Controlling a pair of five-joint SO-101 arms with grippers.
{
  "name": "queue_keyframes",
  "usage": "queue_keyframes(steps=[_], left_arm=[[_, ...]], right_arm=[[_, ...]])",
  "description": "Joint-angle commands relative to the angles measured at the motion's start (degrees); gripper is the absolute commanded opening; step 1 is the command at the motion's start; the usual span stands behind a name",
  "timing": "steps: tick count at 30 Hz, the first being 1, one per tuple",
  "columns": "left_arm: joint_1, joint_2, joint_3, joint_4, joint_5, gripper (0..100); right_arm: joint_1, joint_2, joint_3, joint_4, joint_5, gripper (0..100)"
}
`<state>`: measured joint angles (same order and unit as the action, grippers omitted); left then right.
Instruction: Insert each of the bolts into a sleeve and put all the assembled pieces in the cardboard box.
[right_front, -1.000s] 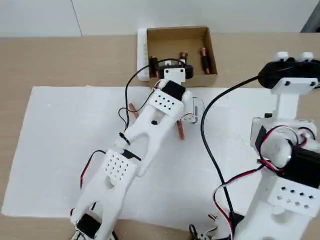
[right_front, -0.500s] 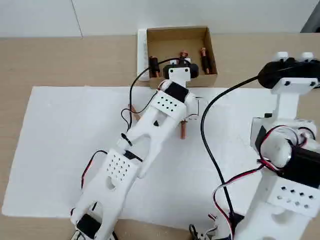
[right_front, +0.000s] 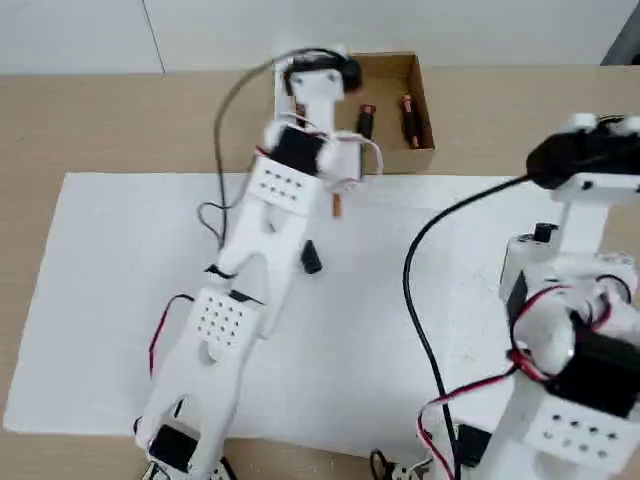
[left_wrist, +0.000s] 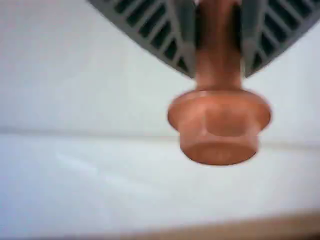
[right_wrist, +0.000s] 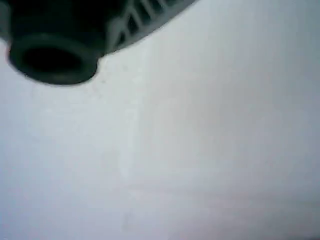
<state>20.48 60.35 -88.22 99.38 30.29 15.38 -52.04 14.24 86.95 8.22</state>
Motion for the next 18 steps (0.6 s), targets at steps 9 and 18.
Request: queue_keyframes(steps=[9, 18], left_arm=[[-4.0, -10.5, -8.0, 1.1, -12.4, 1], [-8.5, -18.5, -7.7, 1.1, -14.3, 1]], right_arm=[[-14.9, -28.8, 40.2, -23.8, -1.3, 0.4], [-22.1, -49.6, 66.9, -47.3, -1.0, 0.4]])
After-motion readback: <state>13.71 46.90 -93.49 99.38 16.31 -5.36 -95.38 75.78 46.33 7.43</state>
